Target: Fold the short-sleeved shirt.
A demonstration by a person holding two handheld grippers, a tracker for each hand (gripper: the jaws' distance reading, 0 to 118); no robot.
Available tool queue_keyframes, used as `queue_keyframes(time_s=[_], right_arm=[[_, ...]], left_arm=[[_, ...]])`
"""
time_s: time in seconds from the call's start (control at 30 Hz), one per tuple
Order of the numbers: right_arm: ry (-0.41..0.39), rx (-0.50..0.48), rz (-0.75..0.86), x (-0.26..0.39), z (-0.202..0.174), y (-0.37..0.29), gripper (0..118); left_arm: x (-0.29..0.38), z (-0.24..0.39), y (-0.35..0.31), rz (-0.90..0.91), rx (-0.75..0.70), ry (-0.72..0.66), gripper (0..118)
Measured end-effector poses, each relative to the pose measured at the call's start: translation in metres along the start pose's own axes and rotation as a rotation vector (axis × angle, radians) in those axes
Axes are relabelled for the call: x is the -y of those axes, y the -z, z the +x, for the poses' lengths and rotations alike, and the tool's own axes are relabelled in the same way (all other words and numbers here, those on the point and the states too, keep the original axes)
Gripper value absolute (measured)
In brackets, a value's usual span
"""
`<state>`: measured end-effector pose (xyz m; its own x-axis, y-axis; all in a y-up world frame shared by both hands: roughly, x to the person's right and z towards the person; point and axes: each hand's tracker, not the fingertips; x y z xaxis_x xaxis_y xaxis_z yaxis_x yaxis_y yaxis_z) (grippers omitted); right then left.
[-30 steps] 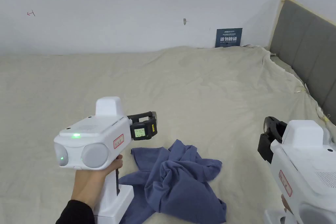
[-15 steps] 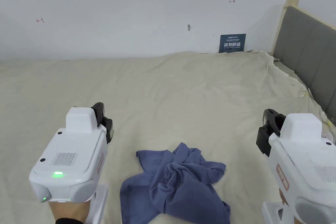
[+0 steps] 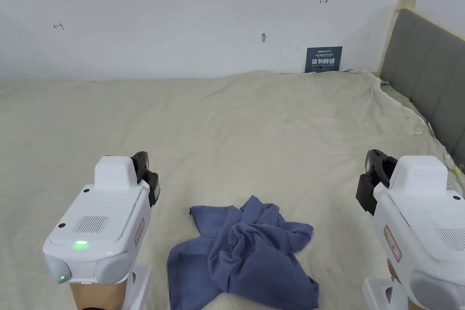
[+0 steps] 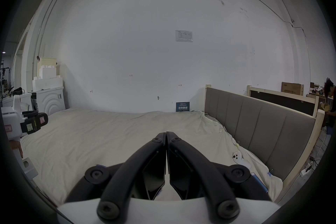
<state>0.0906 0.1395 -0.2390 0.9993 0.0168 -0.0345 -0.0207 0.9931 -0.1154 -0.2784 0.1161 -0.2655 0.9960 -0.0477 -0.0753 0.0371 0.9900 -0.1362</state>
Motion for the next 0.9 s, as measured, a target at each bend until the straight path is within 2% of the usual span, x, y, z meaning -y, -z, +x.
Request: queue_keyframes(time_s=[0.27, 0.57, 0.63, 0.67, 0.7, 0.73, 0.77, 0.83, 0.9], right_arm=[[0.008, -0.001, -0.025, 0.01, 0.005, 0.002, 0], [0.014, -0.004, -0.079, 0.028, 0.008, 0.007, 0], [0.013, -0.005, -0.092, 0.032, 0.009, 0.009, 0], [0.015, -0.006, -0.1, 0.034, 0.009, 0.01, 0], [0.016, -0.007, -0.107, 0.036, 0.01, 0.011, 0], [0.017, -0.008, -0.114, 0.038, 0.01, 0.012, 0], [0.017, -0.008, -0.12, 0.04, 0.01, 0.013, 0], [0.016, -0.009, -0.132, 0.043, 0.011, 0.014, 0], [0.018, -0.01, -0.143, 0.045, 0.011, 0.015, 0]], left_arm=[[0.034, 0.004, 0.025, -0.387, 0.073, -0.083, 0], [0.123, 0.014, 0.031, -0.734, 0.103, -0.165, 0], [0.141, 0.017, 0.033, -0.79, 0.11, -0.162, 15], [0.149, 0.017, 0.034, -0.806, 0.096, -0.173, 28], [0.155, 0.017, 0.036, -0.845, 0.097, -0.188, 48], [0.161, 0.017, 0.037, -0.866, 0.099, -0.216, 62], [0.16, 0.019, 0.035, -0.885, 0.098, -0.235, 73], [0.167, 0.022, 0.037, -0.946, 0.089, -0.242, 81], [0.177, 0.026, 0.04, -0.968, 0.073, -0.207, 81]])
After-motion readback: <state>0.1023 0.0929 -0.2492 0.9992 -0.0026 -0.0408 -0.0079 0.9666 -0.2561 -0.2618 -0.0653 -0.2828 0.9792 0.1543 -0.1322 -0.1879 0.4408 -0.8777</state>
